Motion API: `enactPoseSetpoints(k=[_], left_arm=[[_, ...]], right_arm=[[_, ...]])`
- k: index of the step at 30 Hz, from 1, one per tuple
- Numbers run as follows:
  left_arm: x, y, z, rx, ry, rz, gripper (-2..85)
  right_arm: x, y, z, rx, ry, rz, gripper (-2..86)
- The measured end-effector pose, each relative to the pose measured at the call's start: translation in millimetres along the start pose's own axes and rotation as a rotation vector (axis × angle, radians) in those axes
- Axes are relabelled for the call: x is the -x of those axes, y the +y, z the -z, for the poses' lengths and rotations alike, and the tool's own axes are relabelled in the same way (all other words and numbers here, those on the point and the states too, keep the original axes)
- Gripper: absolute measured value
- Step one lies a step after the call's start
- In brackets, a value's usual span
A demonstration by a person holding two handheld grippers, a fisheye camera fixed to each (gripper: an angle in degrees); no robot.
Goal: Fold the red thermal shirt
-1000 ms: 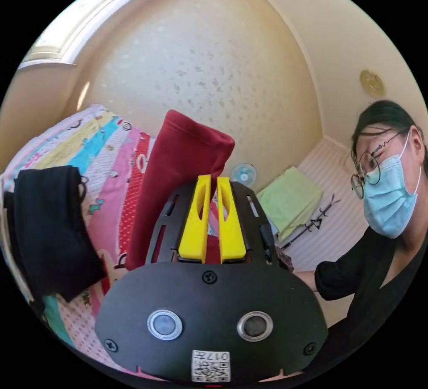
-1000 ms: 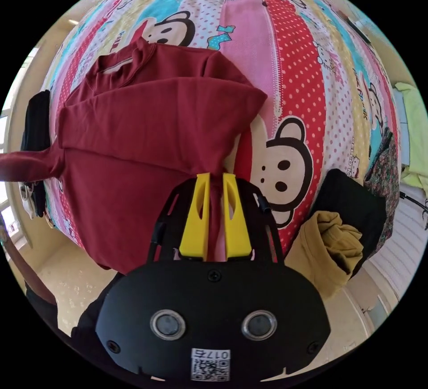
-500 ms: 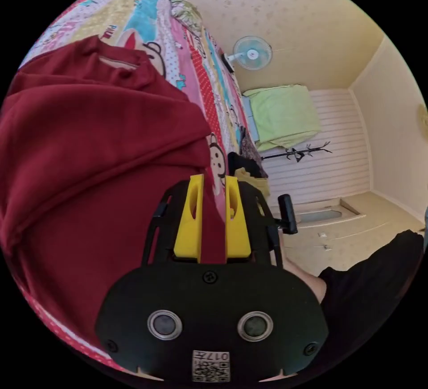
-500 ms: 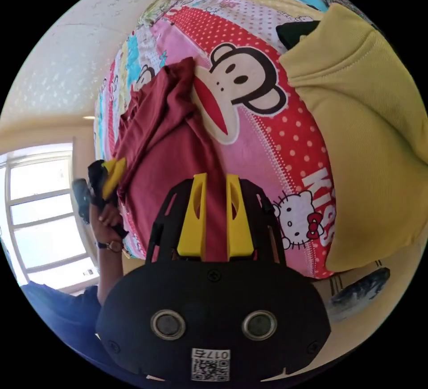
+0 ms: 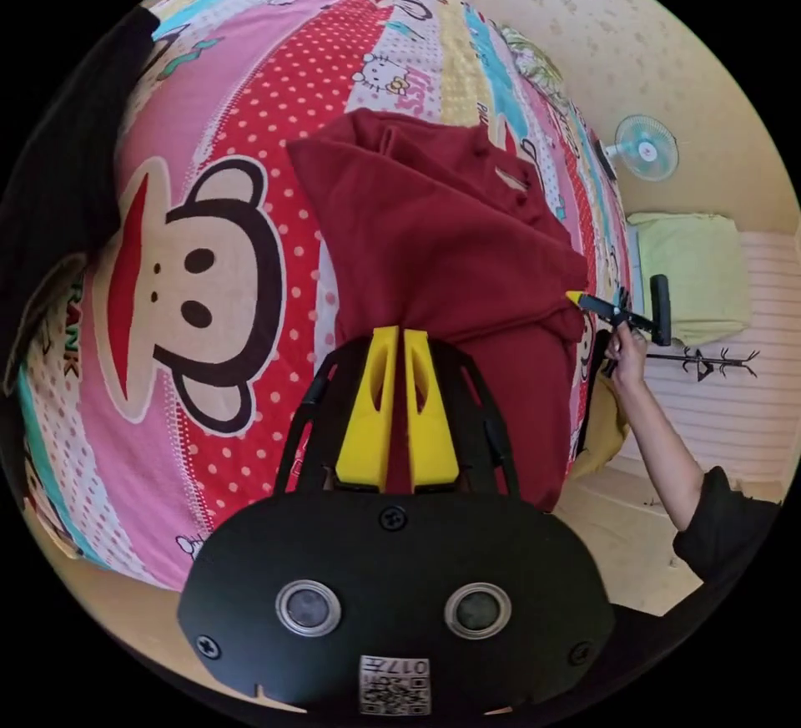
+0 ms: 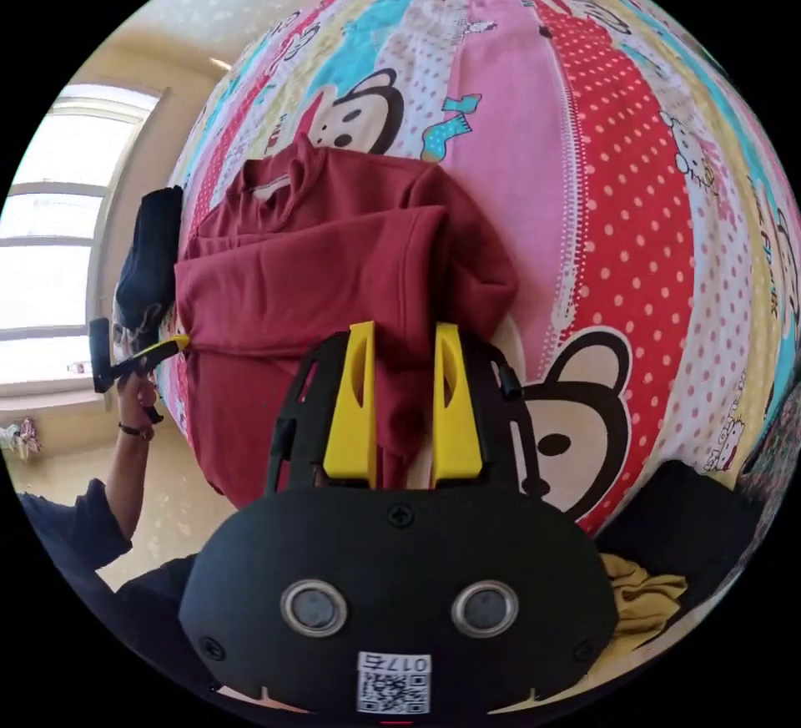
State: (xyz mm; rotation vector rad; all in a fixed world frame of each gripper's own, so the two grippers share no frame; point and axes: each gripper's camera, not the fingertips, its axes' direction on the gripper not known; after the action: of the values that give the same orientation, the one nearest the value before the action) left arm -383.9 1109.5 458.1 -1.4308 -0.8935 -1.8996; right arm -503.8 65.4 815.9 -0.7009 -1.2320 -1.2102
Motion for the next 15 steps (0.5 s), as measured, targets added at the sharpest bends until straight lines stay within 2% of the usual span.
enactPoseSetpoints(k=[2,4,8,11,13,15], left_arm=[[-1.7,9.2,17.2,-0.045,-0.009,-0.004,0.4],[-1.0,28.5,34.6,-0.066,-0.048,-0.001,3.3],[5.3,77.5,52.2,-0.079,0.020,-0.058,10.5],[29.9,125.4,45.9,0.015,0.023,0.049,14.1],[56.7,161.4,31.9,0.123,0.095,0.174,14.6],[67.8,183.5,29.2,0.153,0.172,0.219,13.0]], right_arm=[[3.9,18.5,25.8,-0.055,0.014,0.012,10.0],[2.1,35.9,36.2,0.000,-0.014,0.001,10.2],[-2.8,115.1,46.4,0.117,-0.056,0.003,12.5],[-8.4,185.3,40.4,0.220,-0.086,-0.069,16.0],[-9.7,229.2,31.6,0.264,-0.083,-0.104,17.0],[-6.2,266.8,37.3,0.201,-0.089,-0.117,16.7]])
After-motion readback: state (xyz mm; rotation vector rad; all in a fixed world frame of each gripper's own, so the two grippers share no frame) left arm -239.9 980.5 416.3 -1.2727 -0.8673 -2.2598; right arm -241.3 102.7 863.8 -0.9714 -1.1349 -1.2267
